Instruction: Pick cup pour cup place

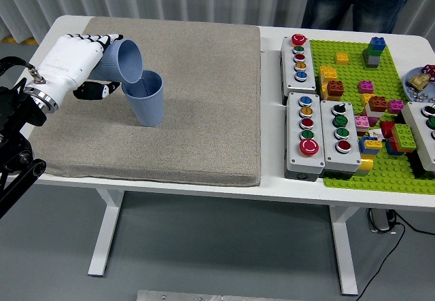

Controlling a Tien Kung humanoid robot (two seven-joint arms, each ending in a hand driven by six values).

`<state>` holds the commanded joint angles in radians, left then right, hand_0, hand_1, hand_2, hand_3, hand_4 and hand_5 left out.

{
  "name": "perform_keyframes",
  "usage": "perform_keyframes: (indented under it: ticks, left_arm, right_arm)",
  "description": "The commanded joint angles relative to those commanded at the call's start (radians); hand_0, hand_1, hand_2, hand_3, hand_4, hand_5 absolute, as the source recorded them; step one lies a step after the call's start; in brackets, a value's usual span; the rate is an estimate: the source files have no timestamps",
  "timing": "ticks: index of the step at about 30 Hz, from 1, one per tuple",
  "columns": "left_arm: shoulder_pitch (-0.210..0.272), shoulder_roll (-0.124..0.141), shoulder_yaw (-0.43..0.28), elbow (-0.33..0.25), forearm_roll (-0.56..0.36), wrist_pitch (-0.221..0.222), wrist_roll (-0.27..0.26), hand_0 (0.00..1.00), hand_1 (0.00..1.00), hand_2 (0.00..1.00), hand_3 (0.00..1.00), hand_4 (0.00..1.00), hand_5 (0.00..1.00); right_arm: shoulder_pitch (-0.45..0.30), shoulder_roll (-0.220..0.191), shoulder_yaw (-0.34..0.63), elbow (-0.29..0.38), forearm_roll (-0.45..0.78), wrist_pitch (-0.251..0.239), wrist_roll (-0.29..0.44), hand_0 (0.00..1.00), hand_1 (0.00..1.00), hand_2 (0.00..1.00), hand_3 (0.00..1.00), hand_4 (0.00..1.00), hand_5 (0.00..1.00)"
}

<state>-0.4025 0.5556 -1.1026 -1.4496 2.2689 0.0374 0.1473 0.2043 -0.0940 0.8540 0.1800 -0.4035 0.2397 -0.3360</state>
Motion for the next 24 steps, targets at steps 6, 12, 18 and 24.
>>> perform_keyframes:
  ticks: [6,12,18,24]
  left_arm:
    - [-0.004,0.001,0.001,-0.004,0.000,-0.002,0.001,0.568,0.604,0.757,0.736,0.327,0.002]
    - [-0.002,0.003,-0.004,-0.010,0.000,-0.015,0.000,0.571,0.604,0.757,0.737,0.325,0.002]
    - [-0.003,0.003,-0.006,-0.006,0.000,-0.012,-0.001,0.578,0.606,0.760,0.744,0.305,0.002]
    - [-0.007,0.005,0.000,-0.008,0.000,-0.015,0.000,0.577,0.606,0.760,0.744,0.311,0.002]
  right_arm:
    - [0.001,0.000,-0.002,0.000,0.004,0.000,0.001,0.746,0.697,0.752,0.608,0.103,0.254]
    - [0.001,0.000,0.000,0.000,0.003,-0.001,0.001,0.747,0.697,0.752,0.608,0.103,0.254]
    - [0.003,0.000,0.000,0.000,0.005,-0.002,0.001,0.747,0.698,0.752,0.608,0.103,0.254]
    - [0.003,-0.001,-0.003,0.000,0.008,-0.001,0.001,0.747,0.697,0.752,0.608,0.103,0.254]
